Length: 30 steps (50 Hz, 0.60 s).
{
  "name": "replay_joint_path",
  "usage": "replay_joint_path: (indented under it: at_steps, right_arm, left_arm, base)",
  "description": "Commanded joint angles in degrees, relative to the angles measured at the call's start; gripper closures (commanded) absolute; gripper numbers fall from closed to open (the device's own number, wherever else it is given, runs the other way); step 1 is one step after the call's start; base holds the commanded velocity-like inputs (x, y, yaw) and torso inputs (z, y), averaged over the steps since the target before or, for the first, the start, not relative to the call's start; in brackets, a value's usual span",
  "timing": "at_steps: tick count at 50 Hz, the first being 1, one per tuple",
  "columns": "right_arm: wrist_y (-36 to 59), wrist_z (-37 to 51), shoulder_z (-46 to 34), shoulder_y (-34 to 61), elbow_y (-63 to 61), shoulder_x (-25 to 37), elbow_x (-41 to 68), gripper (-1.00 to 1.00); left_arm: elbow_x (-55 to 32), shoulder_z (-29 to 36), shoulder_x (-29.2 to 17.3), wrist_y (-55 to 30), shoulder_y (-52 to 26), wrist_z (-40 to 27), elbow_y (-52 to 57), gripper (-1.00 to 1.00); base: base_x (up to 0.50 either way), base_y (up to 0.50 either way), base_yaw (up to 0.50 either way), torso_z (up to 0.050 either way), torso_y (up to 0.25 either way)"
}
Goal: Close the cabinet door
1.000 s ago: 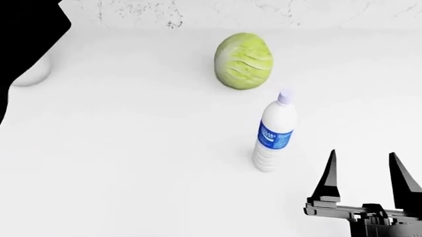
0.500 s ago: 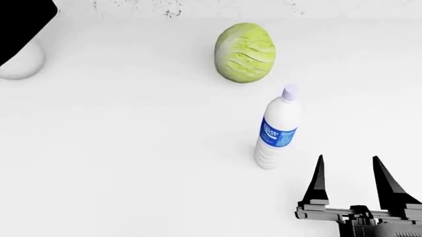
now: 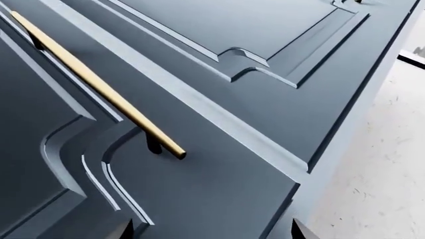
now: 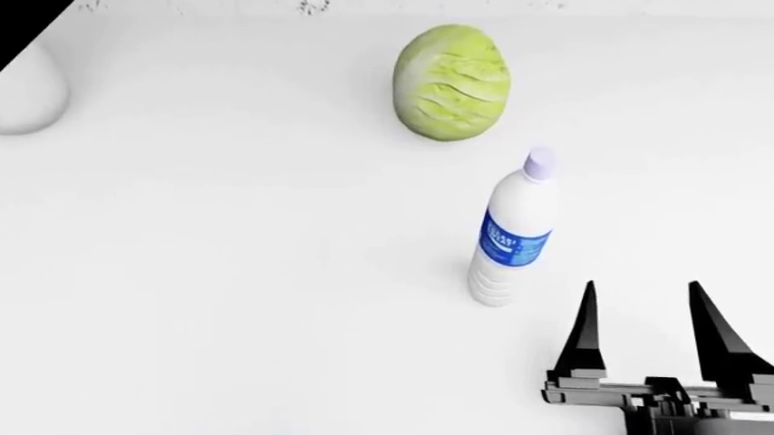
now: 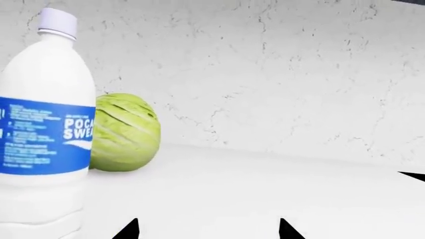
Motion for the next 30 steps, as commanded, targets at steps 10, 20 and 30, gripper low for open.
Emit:
replay_joint_path:
  at_steps: [10,20,30]
  right_arm:
    - [-0.1,-3.8,-6.1,-0.3,6.2,-0.7,1.9,-1.00]
    - [-1.7,-3.7,-6.1,-2.5,6.5,-0.5,1.5,-1.00]
    - [-3.8,-2.3,-4.0,-6.8,5.6,0.1,1.9,-1.00]
  left_arm:
    - [-5.8,3.7,0.0,-2.6,0.2,-0.7,0.6,-1.00]
    - [-5.1,3.6,0.0,-3.0,-1.2,-2.3,3.2,-1.00]
    - [-5.3,1.9,0.0,-4.6,-1.3,-3.6,6.7,-1.00]
  base:
    - [0.01,0.00,0.01,0.050,-0.049]
    - [0.00,0.00,0.00,0.050,-0.049]
    - [0.00,0.00,0.00,0.050,-0.053]
